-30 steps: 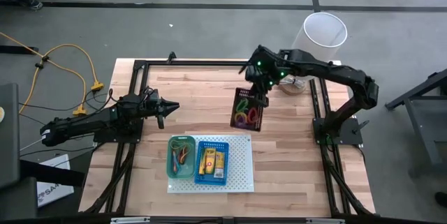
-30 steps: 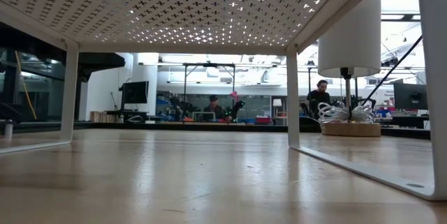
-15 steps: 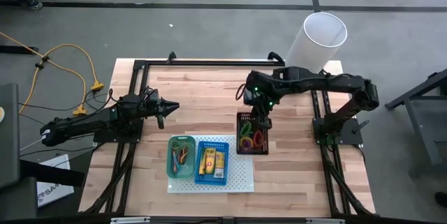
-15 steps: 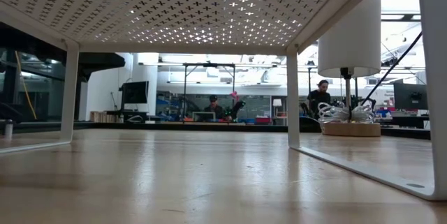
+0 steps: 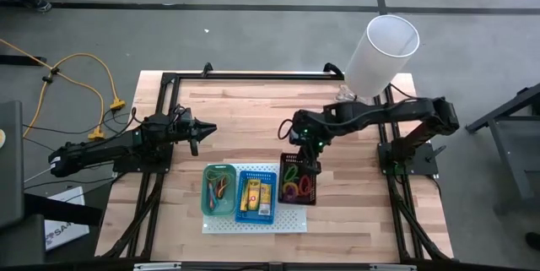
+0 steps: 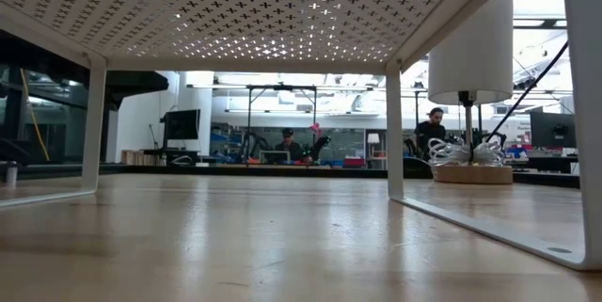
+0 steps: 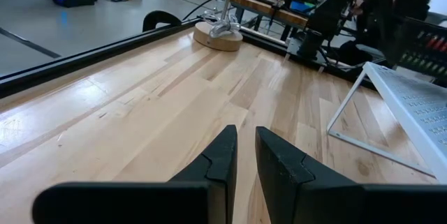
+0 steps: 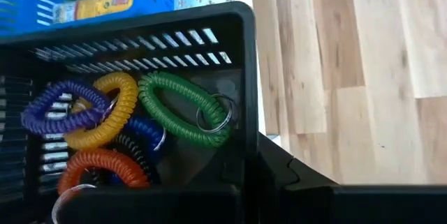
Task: Pick & Place Office Desk Supplies
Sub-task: Put the black bin on the shelf
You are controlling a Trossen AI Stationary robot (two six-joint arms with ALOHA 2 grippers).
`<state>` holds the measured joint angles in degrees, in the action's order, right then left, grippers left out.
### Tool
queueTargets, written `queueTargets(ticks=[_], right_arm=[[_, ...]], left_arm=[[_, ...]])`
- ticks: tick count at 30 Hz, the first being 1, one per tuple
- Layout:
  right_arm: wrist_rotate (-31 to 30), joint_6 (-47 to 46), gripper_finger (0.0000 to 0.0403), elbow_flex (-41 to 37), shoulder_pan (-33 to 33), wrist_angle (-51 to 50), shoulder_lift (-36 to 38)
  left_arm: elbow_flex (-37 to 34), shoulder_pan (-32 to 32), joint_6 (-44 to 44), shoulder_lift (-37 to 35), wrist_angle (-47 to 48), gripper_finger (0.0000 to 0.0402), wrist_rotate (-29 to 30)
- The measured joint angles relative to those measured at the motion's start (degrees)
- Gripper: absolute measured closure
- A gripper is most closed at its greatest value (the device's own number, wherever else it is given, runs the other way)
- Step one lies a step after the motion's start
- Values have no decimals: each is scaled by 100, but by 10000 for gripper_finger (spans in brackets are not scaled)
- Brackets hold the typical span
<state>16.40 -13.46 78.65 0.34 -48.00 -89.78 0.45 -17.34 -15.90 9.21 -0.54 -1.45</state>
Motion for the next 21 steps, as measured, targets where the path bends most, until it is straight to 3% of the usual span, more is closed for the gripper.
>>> queueTargets(ticks=[21], right_arm=[[-578, -476, 400, -196, 768, 480, -59]], left_arm=[[0, -2, 0, 0, 0, 351, 0]])
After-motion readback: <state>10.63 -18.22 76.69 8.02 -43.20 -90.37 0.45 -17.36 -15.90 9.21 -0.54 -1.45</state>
